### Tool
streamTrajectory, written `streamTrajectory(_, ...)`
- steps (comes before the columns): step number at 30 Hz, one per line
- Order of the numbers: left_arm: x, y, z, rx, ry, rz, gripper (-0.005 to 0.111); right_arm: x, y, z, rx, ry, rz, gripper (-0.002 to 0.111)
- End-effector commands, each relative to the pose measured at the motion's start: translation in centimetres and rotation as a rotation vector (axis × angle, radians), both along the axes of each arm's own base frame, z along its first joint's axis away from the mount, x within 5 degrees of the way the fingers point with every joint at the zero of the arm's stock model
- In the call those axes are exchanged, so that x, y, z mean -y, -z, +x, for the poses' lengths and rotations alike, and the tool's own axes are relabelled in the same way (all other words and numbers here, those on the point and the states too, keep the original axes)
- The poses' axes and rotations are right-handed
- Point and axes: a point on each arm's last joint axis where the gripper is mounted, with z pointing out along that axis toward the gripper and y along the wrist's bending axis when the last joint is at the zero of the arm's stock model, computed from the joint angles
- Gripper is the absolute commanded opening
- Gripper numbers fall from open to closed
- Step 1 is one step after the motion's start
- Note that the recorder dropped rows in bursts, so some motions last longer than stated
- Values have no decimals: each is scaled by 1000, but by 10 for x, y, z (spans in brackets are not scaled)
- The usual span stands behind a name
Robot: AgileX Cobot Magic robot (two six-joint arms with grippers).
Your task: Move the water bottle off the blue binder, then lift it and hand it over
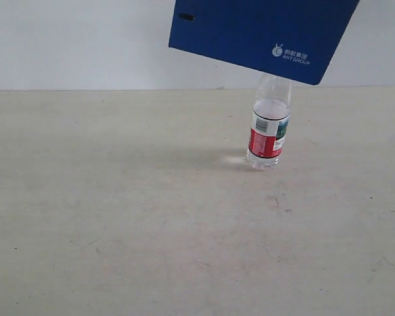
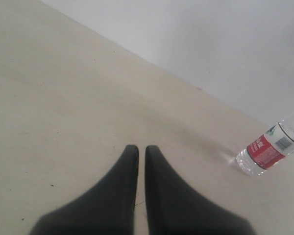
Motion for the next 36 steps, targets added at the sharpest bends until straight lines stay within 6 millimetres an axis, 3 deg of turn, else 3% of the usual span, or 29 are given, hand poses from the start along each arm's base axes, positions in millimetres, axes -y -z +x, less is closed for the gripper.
streamTrajectory(1, 0, 2, 0, -8, -2, -15, 5, 0, 0, 0, 4, -2, -3, 0)
streamTrajectory(8, 0, 1, 0, -3, -4, -16, 5, 9, -3, -7, 36, 73, 14, 0)
streamTrajectory(12, 0, 1, 0, -3, -4, -16, 5, 21, 2, -27, 55, 197, 11, 0)
streamTrajectory(15, 0, 0, -1, 9, -4, -16, 5, 21, 24, -31, -197, 240, 10, 0)
streamTrajectory(18, 0, -1, -1, 28, -10, -21, 5, 24, 24, -30, -187, 291, -73, 0)
streamTrajectory(22, 0, -1, -1, 31, -11, -21, 5, 27, 24, -30, -192, 368, -46, 0)
streamTrajectory(26, 0, -1, -1, 31, -11, -21, 5, 26, 24, -30, -202, 359, 30, 0)
streamTrajectory(36, 0, -1, -1, 28, -10, -21, 5, 24, 24, -30, -186, 301, -56, 0)
